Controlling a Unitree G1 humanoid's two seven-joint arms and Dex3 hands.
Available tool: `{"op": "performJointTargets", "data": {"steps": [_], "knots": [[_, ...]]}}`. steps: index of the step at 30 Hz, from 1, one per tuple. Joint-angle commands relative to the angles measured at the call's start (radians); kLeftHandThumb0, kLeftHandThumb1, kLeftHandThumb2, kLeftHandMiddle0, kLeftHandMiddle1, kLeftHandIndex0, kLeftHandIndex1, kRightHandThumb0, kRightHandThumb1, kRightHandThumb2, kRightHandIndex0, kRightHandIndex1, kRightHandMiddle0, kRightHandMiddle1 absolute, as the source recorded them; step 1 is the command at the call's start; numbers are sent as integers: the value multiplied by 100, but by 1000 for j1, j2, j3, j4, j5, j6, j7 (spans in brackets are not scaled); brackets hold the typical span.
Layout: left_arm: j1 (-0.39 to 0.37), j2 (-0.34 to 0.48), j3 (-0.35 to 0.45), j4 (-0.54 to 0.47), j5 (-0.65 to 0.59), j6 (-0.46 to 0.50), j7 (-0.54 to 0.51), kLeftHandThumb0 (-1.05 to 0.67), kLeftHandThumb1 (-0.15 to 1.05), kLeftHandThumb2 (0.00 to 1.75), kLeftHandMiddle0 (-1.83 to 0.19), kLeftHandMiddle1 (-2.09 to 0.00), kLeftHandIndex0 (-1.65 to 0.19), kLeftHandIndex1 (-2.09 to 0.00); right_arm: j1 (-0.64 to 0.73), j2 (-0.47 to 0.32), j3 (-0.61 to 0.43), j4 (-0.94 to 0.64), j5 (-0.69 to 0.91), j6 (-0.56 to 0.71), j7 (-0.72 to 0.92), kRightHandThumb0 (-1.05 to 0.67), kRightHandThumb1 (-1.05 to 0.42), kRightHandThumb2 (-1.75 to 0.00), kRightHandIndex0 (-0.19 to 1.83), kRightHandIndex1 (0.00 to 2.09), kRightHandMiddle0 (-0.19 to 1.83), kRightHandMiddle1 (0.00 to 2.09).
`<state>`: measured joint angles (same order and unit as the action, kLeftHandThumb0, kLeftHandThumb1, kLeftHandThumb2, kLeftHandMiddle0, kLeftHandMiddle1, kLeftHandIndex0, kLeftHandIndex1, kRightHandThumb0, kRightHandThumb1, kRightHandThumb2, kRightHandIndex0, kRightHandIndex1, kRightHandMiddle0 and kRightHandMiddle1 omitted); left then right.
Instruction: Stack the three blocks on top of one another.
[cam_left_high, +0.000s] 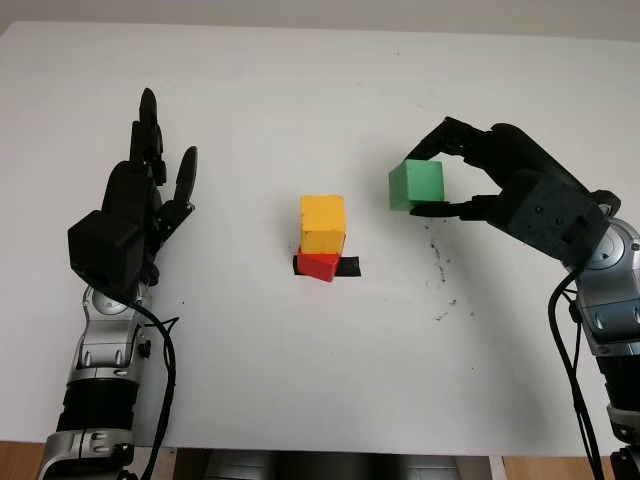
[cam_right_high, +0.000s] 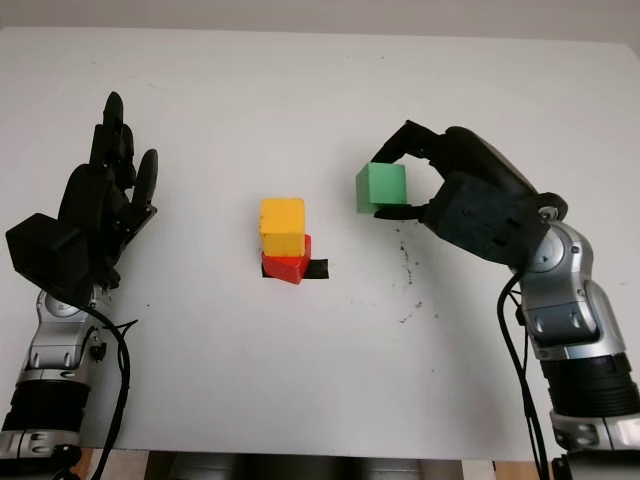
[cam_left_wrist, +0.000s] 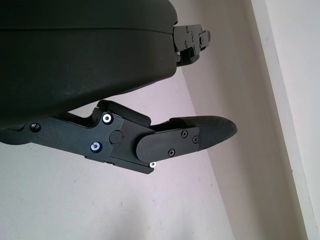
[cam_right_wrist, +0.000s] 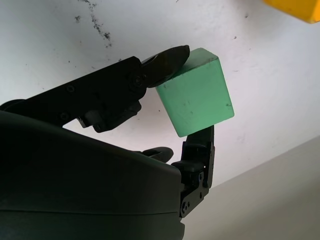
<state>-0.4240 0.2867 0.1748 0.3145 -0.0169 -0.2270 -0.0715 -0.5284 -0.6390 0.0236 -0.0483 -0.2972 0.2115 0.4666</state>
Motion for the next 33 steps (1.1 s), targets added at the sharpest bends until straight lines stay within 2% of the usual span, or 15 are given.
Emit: {"op": "performJointTargets", "data": {"steps": [1,6,11,17,22,28,33], "knots": [[12,4,3,-7,-6,-13,-6,-63,105,56,15,-6,12,-6,-66,-40,1,-63,2,49,50,-32,-93,-5,37,5,36,143],[5,1,7,4,-16,-18,-8,-63,105,56,16,-5,13,-6,-159,-70,49,-129,-25,177,164,-31,-92,-5,43,8,35,149],[8,1,5,0,-15,-22,-4,-62,105,57,16,-5,13,-6,-255,-98,112,-174,-49,292,286,-30,-93,-6,43,8,33,144],[9,-2,6,6,-23,-32,-9,-62,105,56,17,-5,14,-5,-361,-102,193,-219,-97,426,388,-37,-93,-6,46,8,39,138],[9,-9,4,8,-32,-27,-8,-63,105,56,18,-5,15,-5,-404,-85,223,-230,-100,517,423,-41,-96,-6,45,7,34,155],[12,-20,-2,-2,-21,-9,9,-64,105,57,17,-6,15,-5,-428,3,165,-265,12,760,408,-38,-98,-6,37,2,27,167],[16,-20,-1,4,-16,-17,10,-65,105,56,17,-6,14,-5,-405,52,100,-305,127,853,352,-41,-101,-6,31,0,20,177]]}}
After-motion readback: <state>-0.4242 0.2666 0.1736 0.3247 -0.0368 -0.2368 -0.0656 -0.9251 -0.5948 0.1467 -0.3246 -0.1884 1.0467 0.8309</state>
